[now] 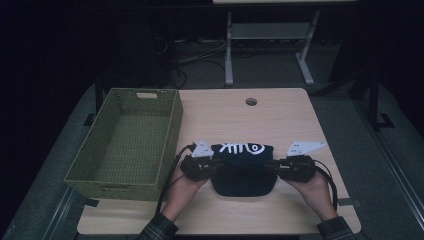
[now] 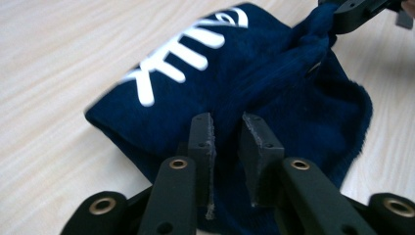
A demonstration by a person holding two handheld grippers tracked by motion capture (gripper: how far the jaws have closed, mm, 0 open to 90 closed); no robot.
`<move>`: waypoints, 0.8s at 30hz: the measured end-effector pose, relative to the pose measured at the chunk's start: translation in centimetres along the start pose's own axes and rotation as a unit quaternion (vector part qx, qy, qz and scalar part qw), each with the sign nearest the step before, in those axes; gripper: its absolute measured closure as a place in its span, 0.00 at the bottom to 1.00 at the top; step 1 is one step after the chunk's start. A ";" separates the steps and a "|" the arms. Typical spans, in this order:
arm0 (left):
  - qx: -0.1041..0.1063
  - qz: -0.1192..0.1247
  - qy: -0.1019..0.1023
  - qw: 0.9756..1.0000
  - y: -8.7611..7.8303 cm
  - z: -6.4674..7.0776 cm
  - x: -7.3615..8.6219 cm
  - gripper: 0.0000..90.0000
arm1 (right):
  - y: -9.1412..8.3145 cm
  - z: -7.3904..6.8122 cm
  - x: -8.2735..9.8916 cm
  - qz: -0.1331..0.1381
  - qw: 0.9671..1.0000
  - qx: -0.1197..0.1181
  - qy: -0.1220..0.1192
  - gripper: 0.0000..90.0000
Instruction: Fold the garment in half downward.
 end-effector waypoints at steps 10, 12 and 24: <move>0.010 0.005 0.014 1.000 -1.7 1.7 0.1 0.70 | -2.0 -1.8 0.0 0.015 1.000 -0.018 0.005 0.70; 0.008 0.014 0.019 1.000 -2.4 2.0 -0.4 0.69 | -2.7 -1.9 -0.6 0.026 0.999 -0.019 0.007 0.70; 0.011 0.046 0.018 0.999 -3.0 0.3 -3.8 1.00 | -1.8 0.5 -2.4 0.028 0.999 -0.012 0.010 0.98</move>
Point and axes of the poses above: each handheld gripper's, and its own axes: y roughly forward along the jaws, x roughly out of its underside, z roughly to its right, the point moved 10 cm from there along y, roughly forward along the jaws, and after that the axes turned 7 degrees about x, right-handed, at the moved point
